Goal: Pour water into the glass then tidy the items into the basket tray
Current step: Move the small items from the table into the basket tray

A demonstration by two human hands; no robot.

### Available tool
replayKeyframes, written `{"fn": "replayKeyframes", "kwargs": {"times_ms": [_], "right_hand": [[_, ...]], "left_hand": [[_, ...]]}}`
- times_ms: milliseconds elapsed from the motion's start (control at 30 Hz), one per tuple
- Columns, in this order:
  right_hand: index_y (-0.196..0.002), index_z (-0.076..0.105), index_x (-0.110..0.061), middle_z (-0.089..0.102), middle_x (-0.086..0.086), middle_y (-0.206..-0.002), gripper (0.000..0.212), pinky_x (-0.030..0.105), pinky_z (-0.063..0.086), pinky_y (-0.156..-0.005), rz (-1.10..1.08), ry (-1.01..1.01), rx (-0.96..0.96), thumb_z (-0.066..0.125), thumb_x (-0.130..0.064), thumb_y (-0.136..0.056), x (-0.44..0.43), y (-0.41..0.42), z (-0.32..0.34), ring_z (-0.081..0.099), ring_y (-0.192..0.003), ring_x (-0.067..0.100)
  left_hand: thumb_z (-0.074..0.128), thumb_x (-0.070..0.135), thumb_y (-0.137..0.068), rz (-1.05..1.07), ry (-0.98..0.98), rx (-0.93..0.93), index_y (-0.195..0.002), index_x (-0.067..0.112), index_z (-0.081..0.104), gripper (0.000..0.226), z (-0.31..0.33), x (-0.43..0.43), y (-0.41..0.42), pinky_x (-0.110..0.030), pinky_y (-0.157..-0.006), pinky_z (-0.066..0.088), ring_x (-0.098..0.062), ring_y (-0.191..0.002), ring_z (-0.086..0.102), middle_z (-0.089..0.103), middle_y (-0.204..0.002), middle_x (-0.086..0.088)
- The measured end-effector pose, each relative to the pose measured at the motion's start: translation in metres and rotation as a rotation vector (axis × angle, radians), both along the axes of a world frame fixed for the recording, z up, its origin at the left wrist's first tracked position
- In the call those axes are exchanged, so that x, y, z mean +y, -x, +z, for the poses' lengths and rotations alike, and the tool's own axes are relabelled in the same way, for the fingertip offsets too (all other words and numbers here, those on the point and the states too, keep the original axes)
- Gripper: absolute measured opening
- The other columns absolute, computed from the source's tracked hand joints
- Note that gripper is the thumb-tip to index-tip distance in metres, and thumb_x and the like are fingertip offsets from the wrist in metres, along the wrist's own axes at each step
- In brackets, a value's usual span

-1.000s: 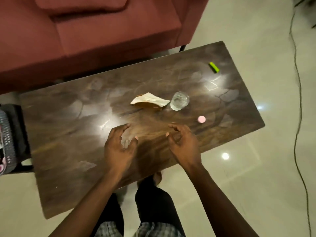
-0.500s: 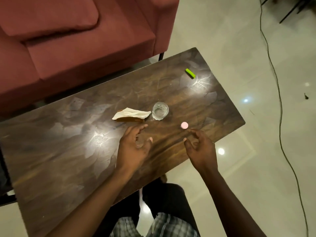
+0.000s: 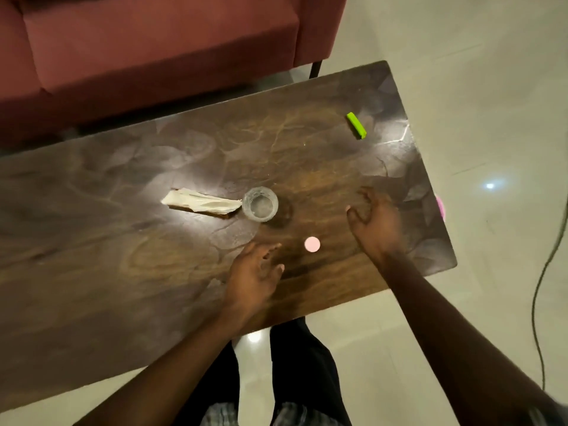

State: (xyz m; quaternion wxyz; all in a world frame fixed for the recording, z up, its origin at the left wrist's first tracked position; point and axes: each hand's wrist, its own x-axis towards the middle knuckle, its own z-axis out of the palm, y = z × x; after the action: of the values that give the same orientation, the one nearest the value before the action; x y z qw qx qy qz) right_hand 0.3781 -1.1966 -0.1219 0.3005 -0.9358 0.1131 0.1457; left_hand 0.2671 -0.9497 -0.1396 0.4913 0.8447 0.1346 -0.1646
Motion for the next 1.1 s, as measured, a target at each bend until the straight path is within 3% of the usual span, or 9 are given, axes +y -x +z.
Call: {"fn": "replayKeyframes", "kwargs": {"times_ms": [200, 333, 467, 567, 633, 733, 900, 1100], "right_hand": [[-0.148, 0.056, -0.011, 0.063, 0.013, -0.146, 0.058, 0.035, 0.043, -0.111, 0.109, 0.049, -0.048, 0.073, -0.027, -0.096, -0.025, -0.095, -0.052, 0.059, -0.133, 0.033], [-0.152, 0.05, -0.009, 0.057, 0.016, -0.147, 0.068, 0.037, 0.043, -0.108, 0.122, 0.055, -0.056, 0.077, -0.026, -0.092, -0.025, -0.143, -0.084, 0.057, -0.131, 0.035], [-0.155, 0.04, -0.006, 0.047, 0.022, -0.152, 0.083, 0.048, 0.041, -0.116, 0.14, 0.098, 0.003, 0.079, -0.032, -0.086, -0.024, -0.178, -0.12, 0.048, -0.139, 0.044], [-0.161, 0.031, -0.007, 0.039, 0.023, -0.161, 0.091, 0.054, 0.035, -0.122, 0.193, 0.16, 0.011, 0.072, -0.041, -0.087, -0.023, -0.191, -0.136, 0.039, -0.147, 0.047], [-0.164, 0.03, -0.014, 0.037, 0.019, -0.164, 0.086, 0.056, 0.036, -0.122, 0.219, 0.185, -0.004, 0.07, -0.038, -0.092, -0.021, -0.195, -0.139, 0.038, -0.148, 0.046], [-0.159, 0.041, -0.017, 0.049, 0.019, -0.153, 0.069, 0.056, 0.044, -0.11, 0.239, 0.23, -0.075, 0.066, -0.031, -0.095, -0.017, -0.197, -0.138, 0.046, -0.139, 0.045], [-0.137, 0.059, -0.014, 0.064, 0.021, -0.132, 0.041, 0.05, 0.048, -0.099, 0.197, 0.226, -0.128, 0.059, -0.02, -0.096, -0.013, -0.194, -0.134, 0.058, -0.124, 0.045], [-0.132, 0.061, -0.023, 0.074, 0.01, -0.122, 0.04, 0.049, 0.057, -0.092, 0.18, 0.119, -0.2, 0.06, -0.019, -0.092, -0.009, -0.161, -0.11, 0.069, -0.109, 0.036]], "left_hand": [[0.085, 0.031, -0.08, -0.03, -0.148, 0.086, -0.141, 0.025, 0.06, 0.066, -0.057, -0.043, -0.037, -0.039, -0.101, 0.054, -0.018, -0.117, 0.063, 0.06, -0.134, 0.002], [0.086, 0.036, -0.079, -0.1, -0.223, 0.165, -0.149, 0.03, 0.051, 0.078, -0.084, -0.065, -0.057, -0.038, -0.104, 0.052, -0.022, -0.125, 0.059, 0.05, -0.144, 0.001], [0.083, 0.043, -0.082, -0.095, -0.236, 0.177, -0.144, 0.032, 0.056, 0.069, -0.098, -0.078, -0.064, -0.039, -0.104, 0.052, -0.021, -0.125, 0.057, 0.047, -0.143, 0.002], [0.077, 0.037, -0.087, -0.138, -0.253, 0.113, -0.134, 0.028, 0.065, 0.05, -0.096, -0.083, -0.063, -0.03, -0.095, 0.048, -0.021, -0.114, 0.06, 0.051, -0.131, 0.003], [0.072, 0.032, -0.09, -0.161, -0.247, 0.083, -0.133, 0.026, 0.066, 0.044, -0.092, -0.087, -0.06, -0.028, -0.088, 0.045, -0.021, -0.109, 0.061, 0.051, -0.129, 0.003], [0.068, 0.036, -0.092, -0.186, -0.229, 0.079, -0.135, 0.027, 0.064, 0.045, -0.09, -0.092, -0.055, -0.027, -0.082, 0.042, -0.02, -0.109, 0.059, 0.05, -0.131, 0.005], [0.07, 0.021, -0.09, -0.18, -0.218, 0.085, -0.133, 0.022, 0.066, 0.043, -0.092, -0.094, -0.05, -0.035, -0.088, 0.051, -0.027, -0.108, 0.06, 0.053, -0.129, 0.0], [0.071, 0.024, -0.088, -0.087, -0.21, 0.055, -0.134, 0.021, 0.065, 0.046, -0.076, -0.079, -0.034, -0.038, -0.09, 0.055, -0.029, -0.107, 0.062, 0.055, -0.128, -0.004]]}}
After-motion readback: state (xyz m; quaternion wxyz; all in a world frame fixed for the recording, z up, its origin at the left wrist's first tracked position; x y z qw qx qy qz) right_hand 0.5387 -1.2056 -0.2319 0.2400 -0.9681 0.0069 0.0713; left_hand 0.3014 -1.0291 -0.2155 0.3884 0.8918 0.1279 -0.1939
